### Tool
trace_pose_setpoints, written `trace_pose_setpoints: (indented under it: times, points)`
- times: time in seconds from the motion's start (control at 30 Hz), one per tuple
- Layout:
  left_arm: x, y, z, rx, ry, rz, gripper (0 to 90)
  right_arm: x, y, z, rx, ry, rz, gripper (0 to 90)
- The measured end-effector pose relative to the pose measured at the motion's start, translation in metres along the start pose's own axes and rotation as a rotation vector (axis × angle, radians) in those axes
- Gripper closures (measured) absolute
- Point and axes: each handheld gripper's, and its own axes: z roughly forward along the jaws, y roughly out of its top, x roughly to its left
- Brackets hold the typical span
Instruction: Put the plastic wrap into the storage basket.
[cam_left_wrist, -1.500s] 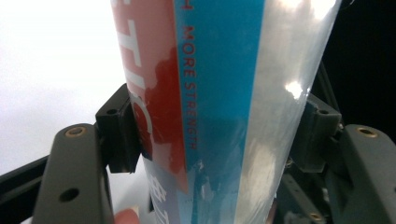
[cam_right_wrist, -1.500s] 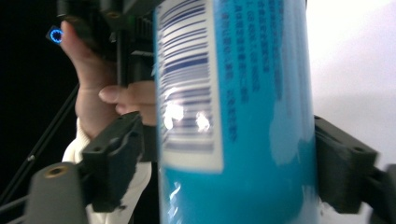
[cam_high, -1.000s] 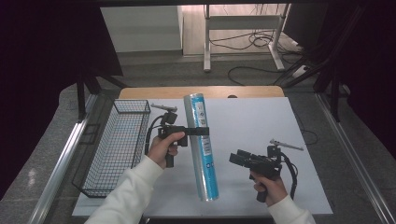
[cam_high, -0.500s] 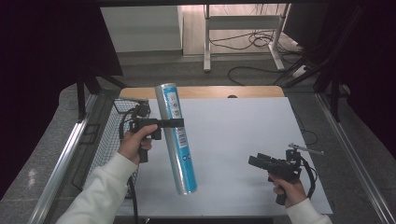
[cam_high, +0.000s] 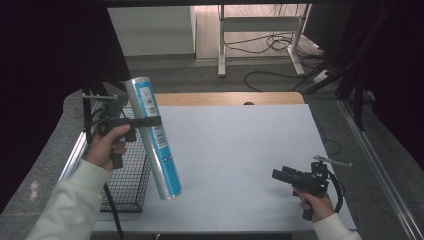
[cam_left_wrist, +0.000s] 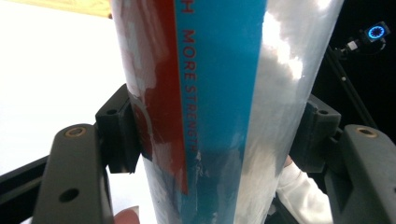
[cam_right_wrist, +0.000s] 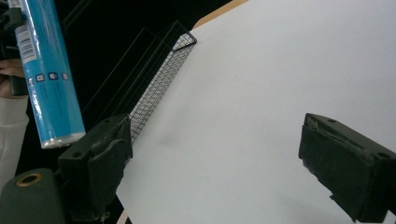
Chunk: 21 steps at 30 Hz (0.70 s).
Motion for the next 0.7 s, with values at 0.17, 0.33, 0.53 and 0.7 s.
trace_pose_setpoints:
  times: [0.17, 0.33, 0.53, 0.7]
  points:
    - [0.004, 0.001, -0.023, -0.018, 0.039, -0.003, 32.0, 0.0, -0.001, 0.002, 0.009, -0.011, -0.008, 10.1]
    - [0.013, 0.001, -0.042, -0.012, 0.092, -0.01, 31.9, 0.0, -0.002, 0.002, 0.008, -0.005, -0.004, 10.4]
    - [0.025, 0.0, -0.067, 0.007, 0.174, -0.014, 31.9, -0.001, -0.002, 0.001, 0.005, -0.011, 0.004, 10.7]
    - [0.033, -0.002, -0.083, 0.012, 0.206, -0.02, 32.0, -0.002, -0.003, 0.002, 0.009, -0.022, 0.015, 10.7]
